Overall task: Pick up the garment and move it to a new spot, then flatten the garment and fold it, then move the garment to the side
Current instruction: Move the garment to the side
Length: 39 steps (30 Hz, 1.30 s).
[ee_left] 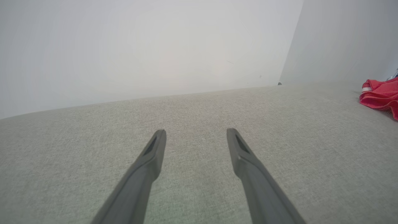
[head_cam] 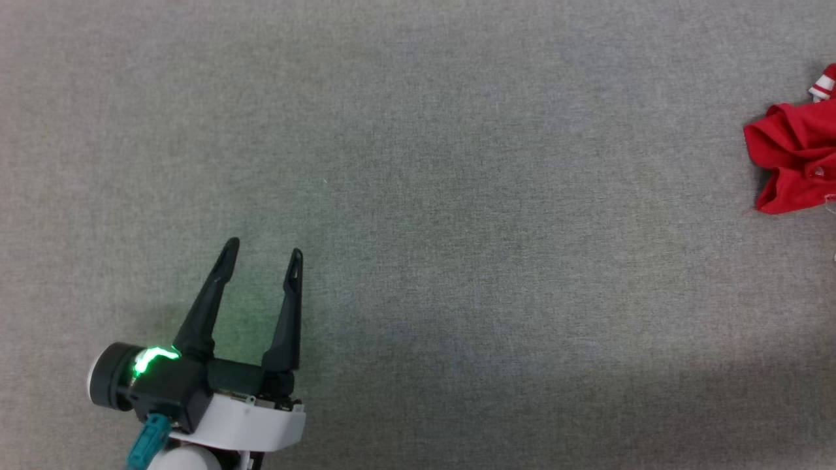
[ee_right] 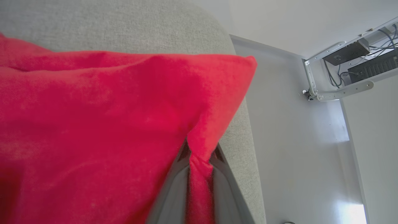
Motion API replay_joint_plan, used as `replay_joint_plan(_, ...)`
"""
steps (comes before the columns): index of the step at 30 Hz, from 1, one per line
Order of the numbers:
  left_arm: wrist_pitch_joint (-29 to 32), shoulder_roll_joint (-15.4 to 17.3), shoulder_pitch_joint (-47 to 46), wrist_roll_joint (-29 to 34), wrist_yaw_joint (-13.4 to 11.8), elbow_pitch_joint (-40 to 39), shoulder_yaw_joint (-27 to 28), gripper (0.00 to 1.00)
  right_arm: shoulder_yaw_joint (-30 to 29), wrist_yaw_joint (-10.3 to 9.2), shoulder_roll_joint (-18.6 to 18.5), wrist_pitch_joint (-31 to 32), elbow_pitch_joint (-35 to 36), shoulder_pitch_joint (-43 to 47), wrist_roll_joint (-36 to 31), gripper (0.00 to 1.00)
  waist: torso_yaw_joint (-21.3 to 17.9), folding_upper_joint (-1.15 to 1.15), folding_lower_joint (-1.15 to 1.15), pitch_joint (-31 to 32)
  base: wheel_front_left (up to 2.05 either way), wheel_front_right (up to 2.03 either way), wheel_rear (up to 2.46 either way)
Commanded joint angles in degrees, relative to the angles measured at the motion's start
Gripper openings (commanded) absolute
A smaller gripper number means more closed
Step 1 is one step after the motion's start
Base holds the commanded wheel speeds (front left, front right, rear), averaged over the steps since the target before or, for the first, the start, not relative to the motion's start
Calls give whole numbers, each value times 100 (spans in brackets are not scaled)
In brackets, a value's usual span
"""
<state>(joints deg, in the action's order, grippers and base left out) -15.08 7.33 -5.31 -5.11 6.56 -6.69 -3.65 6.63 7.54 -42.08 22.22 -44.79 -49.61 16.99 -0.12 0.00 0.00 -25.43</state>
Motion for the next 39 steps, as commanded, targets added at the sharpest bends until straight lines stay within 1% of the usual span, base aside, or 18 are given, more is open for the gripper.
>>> replay_joint_plan(1,-5,10,28,42,-15,-42,6,100,37,-11,39,-108,-125,-88,-44,0,16,0,0,-30,0,0,0)
replay_joint_plan(5,-4,27,54,53,-45,-72,9,100,112,-11,59,-256,-400,-194,-113,0,1,0,0,-41,0,0,0)
replay_joint_plan(6,-4,29,51,57,-47,-78,5,100,89,-12,63,-299,-475,-231,-111,11,-4,0,0,-41,0,0,0)
replay_joint_plan(7,-5,29,46,60,-48,-82,0,100,78,-12,81,-338,-538,-248,-111,45,-9,0,0,-39,0,0,0)
replay_joint_plan(8,-4,27,42,61,-55,-82,-5,100,84,-12,96,-380,-597,-262,-124,86,-15,0,0,-34,0,0,0)
replay_joint_plan(9,-4,25,37,61,-57,-77,-9,100,93,-12,98,-419,-653,-279,-138,100,-21,0,0,-26,0,0,0)
replay_joint_plan(16,-4,-30,-19,5,-85,23,-53,100,209,-12,146,-688,-903,-371,-158,100,-59,0,0,147,0,0,0)
replay_joint_plan(21,-5,-89,56,-93,-85,171,-43,100,385,-11,369,-1009,-838,-203,118,100,-76,0,0,512,0,0,0)
replay_joint_plan(22,-5,-89,56,-93,-85,171,-43,100,385,-11,369,-1009,-838,-203,118,100,-76,0,0,512,0,0,0)
replay_joint_plan(25,-4,-115,108,-144,-81,322,-36,100,663,-11,567,-1209,-642,45,352,100,-87,0,0,809,0,0,0)
replay_joint_plan(27,-4,-128,135,-163,-74,435,-24,100,890,-12,699,-1328,-447,215,530,100,-105,0,0,993,0,0,0)
replay_joint_plan(28,-5,-129,150,-195,-62,546,-4,100,1078,-11,814,-1451,-260,418,682,100,-127,0,0,1183,0,0,0)
replay_joint_plan(29,-5,-129,150,-195,-62,546,-4,100,1078,-11,814,-1451,-260,418,682,100,-127,0,0,1183,0,0,0)
replay_joint_plan(34,-4,-63,154,-248,-30,871,75,100,1418,-11,1037,-1788,171,863,1009,100,-222,0,0,1615,0,0,0)
replay_joint_plan(39,-4,-33,212,-295,-19,1128,175,100,1485,-11,1397,-2190,449,1369,1241,100,-348,0,0,2021,0,0,0)
